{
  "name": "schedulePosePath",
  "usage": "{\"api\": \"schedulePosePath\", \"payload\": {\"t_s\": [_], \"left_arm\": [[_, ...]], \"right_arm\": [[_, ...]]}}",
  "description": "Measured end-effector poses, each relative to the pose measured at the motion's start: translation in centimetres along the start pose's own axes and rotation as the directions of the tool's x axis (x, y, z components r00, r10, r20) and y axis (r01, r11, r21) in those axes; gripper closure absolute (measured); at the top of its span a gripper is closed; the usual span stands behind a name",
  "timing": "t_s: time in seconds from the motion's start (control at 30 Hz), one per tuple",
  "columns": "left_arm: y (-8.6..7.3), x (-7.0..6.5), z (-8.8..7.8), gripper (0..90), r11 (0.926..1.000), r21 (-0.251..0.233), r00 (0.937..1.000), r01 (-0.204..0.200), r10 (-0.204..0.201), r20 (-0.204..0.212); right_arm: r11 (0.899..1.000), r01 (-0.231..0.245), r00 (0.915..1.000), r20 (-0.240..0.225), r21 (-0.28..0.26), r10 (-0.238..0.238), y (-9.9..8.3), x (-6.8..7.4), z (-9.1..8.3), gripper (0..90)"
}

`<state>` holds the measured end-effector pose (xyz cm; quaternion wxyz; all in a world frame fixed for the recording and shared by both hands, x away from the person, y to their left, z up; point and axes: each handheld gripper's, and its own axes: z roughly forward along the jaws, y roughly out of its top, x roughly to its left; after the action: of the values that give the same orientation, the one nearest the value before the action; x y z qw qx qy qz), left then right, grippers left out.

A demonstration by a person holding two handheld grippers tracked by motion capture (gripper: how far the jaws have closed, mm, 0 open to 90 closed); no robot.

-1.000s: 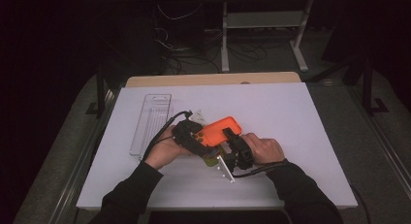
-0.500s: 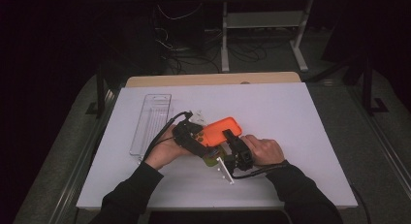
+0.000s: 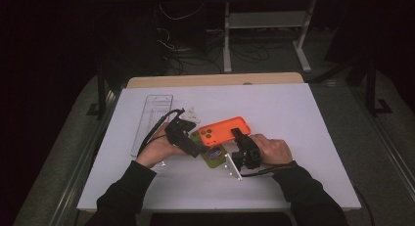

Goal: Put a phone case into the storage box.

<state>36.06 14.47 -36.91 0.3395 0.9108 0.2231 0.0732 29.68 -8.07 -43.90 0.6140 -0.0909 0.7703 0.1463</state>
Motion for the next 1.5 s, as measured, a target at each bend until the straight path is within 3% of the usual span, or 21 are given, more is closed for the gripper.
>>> {"api": "schedulePosePath", "payload": {"t_s": [0.03, 0.23, 0.5, 0.63, 0.73, 0.77, 0.8, 0.83, 0.87, 0.97, 1.0, 1.07, 1.13, 1.17, 1.27, 1.33, 1.37, 1.4, 1.47, 1.5], "left_arm": [[-0.1, 0.0, 0.0, 0.0, 0.9999, -0.011, 0.9999, 0.009, -0.009, -0.008], [-0.5, 0.5, -0.2, 0.0, 0.9999, 0.008, 0.9999, 0.008, -0.008, -0.014], [-0.6, 0.3, 0.1, 0.0, 0.9999, 0.011, 0.9996, 0.003, -0.003, -0.028], [-0.6, 0.3, 0.1, 0.0, 0.9997, 0.022, 0.9997, 0.002, -0.002, -0.023], [-0.7, 0.3, 0.1, 0.0, 0.9997, 0.023, 0.9997, 0.003, -0.003, -0.024], [-0.6, 0.4, 0.1, 0.0, 0.9996, 0.024, 0.9995, -0.013, 0.013, -0.028], [-0.6, 0.4, 0.1, 0.0, 0.9997, 0.024, 0.9996, -0.009, 0.009, -0.026], [-0.6, 0.3, 0.1, 0.0, 0.9997, 0.024, 0.9997, 0.003, -0.003, -0.023], [-0.6, 0.1, 0.3, 0.0, 0.9997, 0.004, 0.9995, 0.024, -0.024, -0.022], [-0.6, 0.1, 0.2, 0.0, 0.9998, 0.015, 0.9997, 0.013, -0.012, -0.020], [-0.5, 0.2, 0.3, 0.0, 1.0000, 0.009, 0.9997, -0.001, 0.001, -0.023], [-0.5, 0.3, 0.1, 0.0, 0.9996, 0.024, 0.9997, -0.011, 0.012, -0.023], [-0.5, 0.2, 0.2, 0.0, 0.9998, 0.018, 0.9997, -0.003, 0.003, -0.025], [-0.6, 0.1, 0.2, 0.0, 0.9998, 0.018, 0.9997, 0.004, -0.004, -0.025], [-0.6, 0.2, 0.2, 0.0, 0.9998, 0.019, 0.9996, -0.003, 0.003, -0.026], [-0.6, 0.2, 0.2, 0.0, 0.9998, 0.020, 0.9997, -0.004, 0.004, -0.026], [-0.6, 0.2, 0.2, 0.0, 0.9998, 0.020, 0.9997, -0.002, 0.003, -0.025], [-0.6, 0.2, 0.2, 0.0, 0.9998, 0.020, 0.9997, -0.004, 0.005, -0.026], [-0.6, 0.1, 0.2, 0.0, 0.9998, 0.016, 0.9996, 0.015, -0.014, -0.022], [-0.6, 0.1, 0.2, 0.0, 0.9998, 0.016, 0.9997, 0.011, -0.011, -0.023]], "right_arm": [[1.000, 0.014, 0.9997, -0.020, 0.007, -0.014, -0.2, -0.1, 0.0, 78.1], [1.000, -0.021, 0.9986, -0.047, 0.023, 0.022, -0.8, 0.0, 0.1, 78.1], [0.994, -0.102, 0.9913, -0.080, 0.035, 0.104, -1.3, -0.2, 0.3, 78.0], [0.982, -0.185, 0.9766, -0.104, 0.043, 0.188, -1.8, -0.4, 0.4, 78.0], [0.977, -0.209, 0.9702, -0.118, 0.042, 0.212, -2.1, -0.8, 0.4, 78.0], [0.969, -0.241, 0.9617, -0.122, 0.047, 0.246, -2.2, -0.9, 0.4, 78.1], [0.966, -0.254, 0.9564, -0.136, 0.049, 0.258, -2.3, -1.0, 0.4, 78.0], [0.956, -0.289, 0.9462, -0.136, 0.055, 0.294, -2.2, -1.0, 0.4, 78.0], [0.951, -0.302, 0.9399, -0.149, 0.058, 0.308, -2.3, -1.2, 0.5, 78.0], [0.945, -0.322, 0.9278, -0.181, 0.054, 0.326, -2.7, -1.6, 0.6, 78.0], [0.925, -0.373, 0.9051, -0.193, 0.068, 0.379, -2.7, -1.7, 0.6, 78.0], [0.897, -0.434, 0.8708, -0.216, 0.084, 0.442, -2.9, -2.0, 0.7, 78.1], [0.847, -0.522, 0.8184, -0.223, 0.097, 0.530, -3.1, -2.1, 0.7, 78.1], [0.829, -0.550, 0.7953, -0.239, 0.102, 0.557, -3.3, -2.3, 0.8, 78.1], [0.782, -0.613, 0.7371, -0.273, 0.116, 0.618, -4.0, -2.8, 1.1, 78.1], [0.740, -0.660, 0.6854, -0.296, 0.134, 0.665, -4.4, -3.0, 1.1, 78.1], [0.729, -0.671, 0.6726, -0.302, 0.136, 0.676, -4.5, -3.0, 1.2, 78.1], [0.697, -0.702, 0.6373, -0.309, 0.146, 0.706, -4.5, -3.1, 1.2, 78.1], [0.665, -0.731, 0.5991, -0.323, 0.153, 0.733, -4.9, -3.2, 1.3, 78.1], [0.642, -0.750, 0.5716, -0.331, 0.160, 0.751, -5.0, -3.3, 1.3, 78.1]]}}
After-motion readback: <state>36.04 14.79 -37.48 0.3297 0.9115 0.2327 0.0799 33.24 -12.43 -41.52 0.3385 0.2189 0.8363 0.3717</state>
